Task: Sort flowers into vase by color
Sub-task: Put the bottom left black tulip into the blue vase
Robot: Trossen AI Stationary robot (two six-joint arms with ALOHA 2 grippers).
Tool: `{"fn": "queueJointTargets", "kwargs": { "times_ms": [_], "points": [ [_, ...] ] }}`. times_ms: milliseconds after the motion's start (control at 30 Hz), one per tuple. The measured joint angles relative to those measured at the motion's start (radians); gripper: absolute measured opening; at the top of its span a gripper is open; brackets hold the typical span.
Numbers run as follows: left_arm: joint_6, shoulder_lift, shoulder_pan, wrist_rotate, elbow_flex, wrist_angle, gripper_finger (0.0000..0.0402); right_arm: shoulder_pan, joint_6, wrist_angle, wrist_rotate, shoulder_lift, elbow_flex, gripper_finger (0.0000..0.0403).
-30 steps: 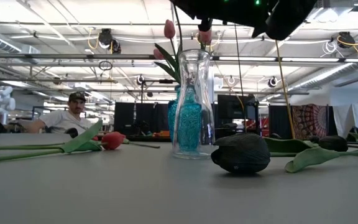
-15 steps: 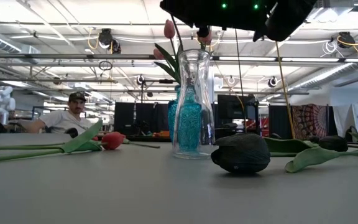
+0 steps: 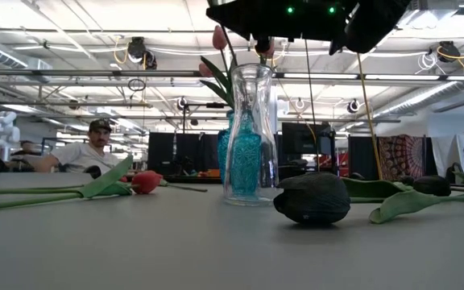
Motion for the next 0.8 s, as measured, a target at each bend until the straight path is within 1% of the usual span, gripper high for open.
{"fn": "queueJointTargets", "kwargs": {
  "times_ms": [800],
  "points": [
    [-0.001,0.000,0.000,0.000,0.000,0.019,0.0114,0.000,0.000,-0.002,-0.001,0.000,0.000,0.0004]
  ]
}}
